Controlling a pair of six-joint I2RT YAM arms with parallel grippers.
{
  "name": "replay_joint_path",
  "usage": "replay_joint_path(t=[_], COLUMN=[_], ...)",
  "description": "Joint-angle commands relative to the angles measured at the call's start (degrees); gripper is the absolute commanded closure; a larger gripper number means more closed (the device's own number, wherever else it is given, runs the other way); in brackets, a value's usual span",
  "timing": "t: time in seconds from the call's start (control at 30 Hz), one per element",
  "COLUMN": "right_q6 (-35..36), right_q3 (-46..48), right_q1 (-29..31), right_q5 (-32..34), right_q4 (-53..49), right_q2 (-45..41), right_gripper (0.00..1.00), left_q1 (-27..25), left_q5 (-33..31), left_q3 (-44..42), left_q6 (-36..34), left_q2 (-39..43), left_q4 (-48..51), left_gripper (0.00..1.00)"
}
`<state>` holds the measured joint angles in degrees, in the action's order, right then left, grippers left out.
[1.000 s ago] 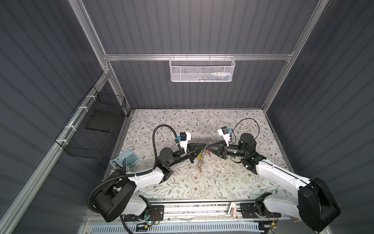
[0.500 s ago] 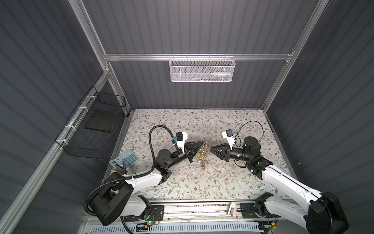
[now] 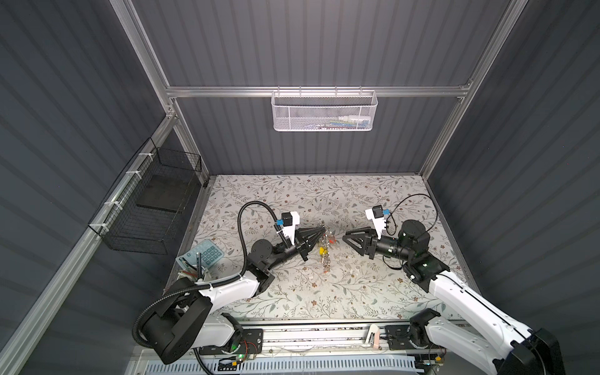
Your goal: Put the keys on the keyring
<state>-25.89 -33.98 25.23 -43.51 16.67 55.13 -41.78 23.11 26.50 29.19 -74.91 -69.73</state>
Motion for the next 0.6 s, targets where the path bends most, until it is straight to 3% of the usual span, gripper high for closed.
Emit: replay_joint_path(t=[0.0, 0.33, 0.57], right_q6=[1.6, 4.6, 5.6], right_q3=[-2.8, -7.7, -8.9], right_q1=[2.0, 5.1, 6.8], right_q5=[-2.2, -2.6, -3.1], right_q4=[2.8, 2.7, 3.0], right_q2=[1.3, 4.4, 6.8], right_gripper=[0.53, 0.52, 0.58], left_q1=[0.4, 0.4, 0.3], left_q5=[2.0, 3.5, 4.1], left_q3=[0.2, -0.2, -0.5], left_q6=[0.4, 0.4, 0.2], left_q2=[2.3, 3.8, 4.1], left_q4=[-1.8, 0.2, 0.9], left_gripper=[1.00, 1.00, 1.00])
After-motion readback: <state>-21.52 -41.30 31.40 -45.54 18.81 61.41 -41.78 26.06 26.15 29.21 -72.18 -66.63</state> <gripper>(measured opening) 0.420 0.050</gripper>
